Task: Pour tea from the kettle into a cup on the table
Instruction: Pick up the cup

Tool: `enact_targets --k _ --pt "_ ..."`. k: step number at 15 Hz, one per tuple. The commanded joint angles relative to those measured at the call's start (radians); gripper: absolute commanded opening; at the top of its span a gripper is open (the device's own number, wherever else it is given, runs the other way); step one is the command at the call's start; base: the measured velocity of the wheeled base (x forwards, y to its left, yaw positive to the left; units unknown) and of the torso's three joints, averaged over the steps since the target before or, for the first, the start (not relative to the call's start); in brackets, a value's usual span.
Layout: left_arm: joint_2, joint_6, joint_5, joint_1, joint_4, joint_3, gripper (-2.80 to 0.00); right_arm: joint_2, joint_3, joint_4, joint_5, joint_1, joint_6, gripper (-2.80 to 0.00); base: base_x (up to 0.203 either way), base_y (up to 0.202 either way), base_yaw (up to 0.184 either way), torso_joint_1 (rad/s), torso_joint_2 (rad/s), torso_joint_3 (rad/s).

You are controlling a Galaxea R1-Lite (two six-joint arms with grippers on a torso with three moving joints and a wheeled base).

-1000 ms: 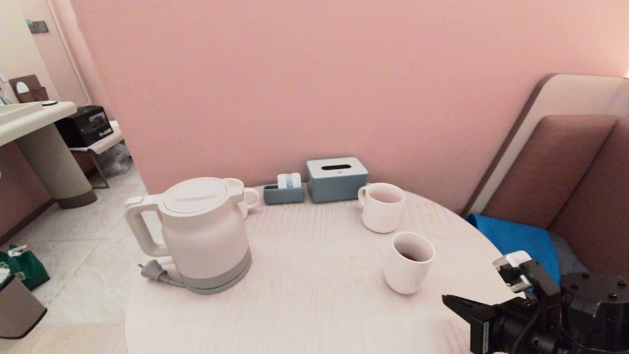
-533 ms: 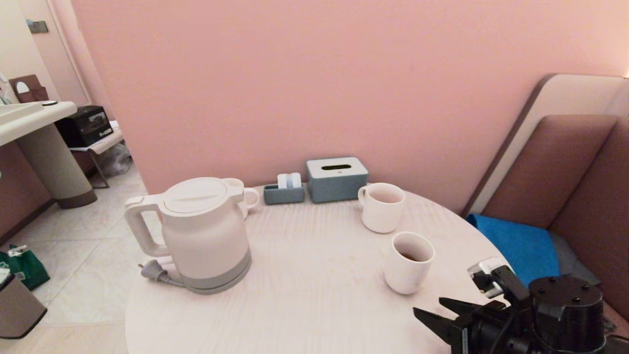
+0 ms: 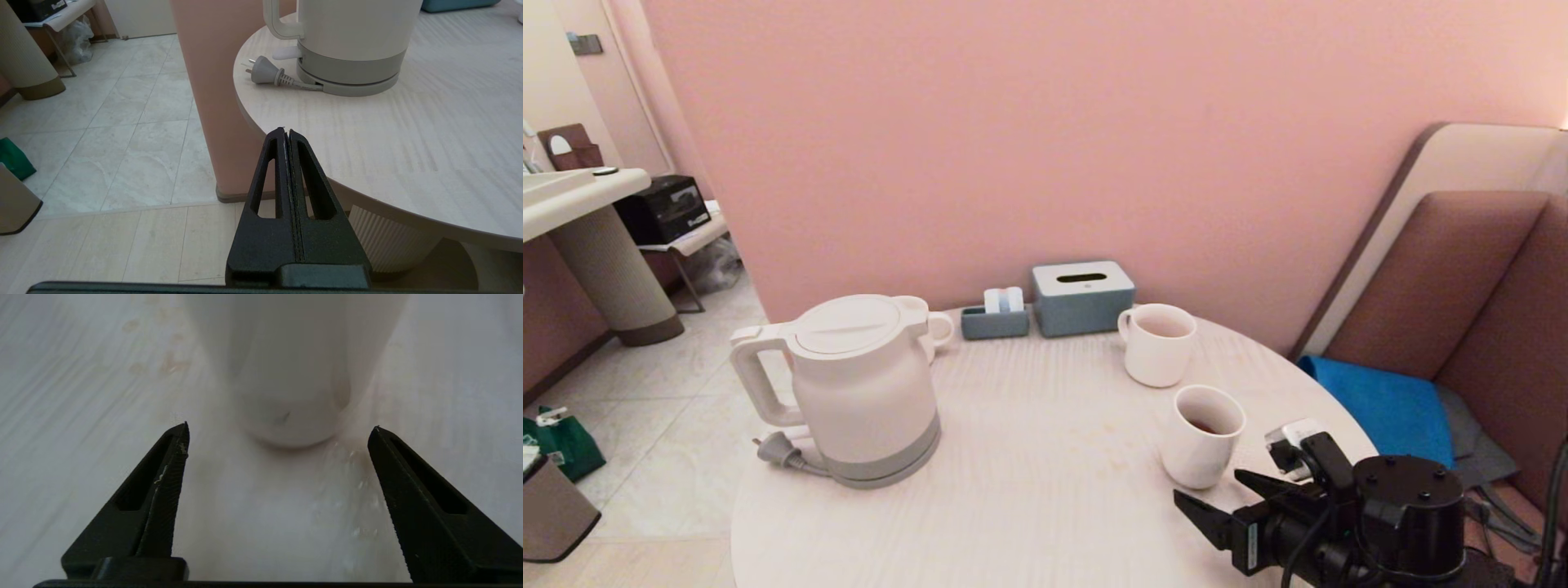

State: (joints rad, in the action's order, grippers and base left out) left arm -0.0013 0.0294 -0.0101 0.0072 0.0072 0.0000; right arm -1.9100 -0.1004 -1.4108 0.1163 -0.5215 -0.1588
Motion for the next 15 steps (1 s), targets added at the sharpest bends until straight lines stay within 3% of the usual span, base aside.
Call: enact_targets --k 1,15 --pt "0.001 0.000 -0.001 0.000 0.000 0.000 -2.80 -0.097 0.001 -0.097 0.040 0.010 0.003 0.00 0.000 0.000 0.000 0.000 0.00 0.000" --pt "0.001 0.000 -0.001 0.000 0.000 0.000 -2.80 -0.086 -0.103 -0.122 0.054 0.035 0.031 0.00 0.000 0.000 0.000 0.000 0.00 0.000"
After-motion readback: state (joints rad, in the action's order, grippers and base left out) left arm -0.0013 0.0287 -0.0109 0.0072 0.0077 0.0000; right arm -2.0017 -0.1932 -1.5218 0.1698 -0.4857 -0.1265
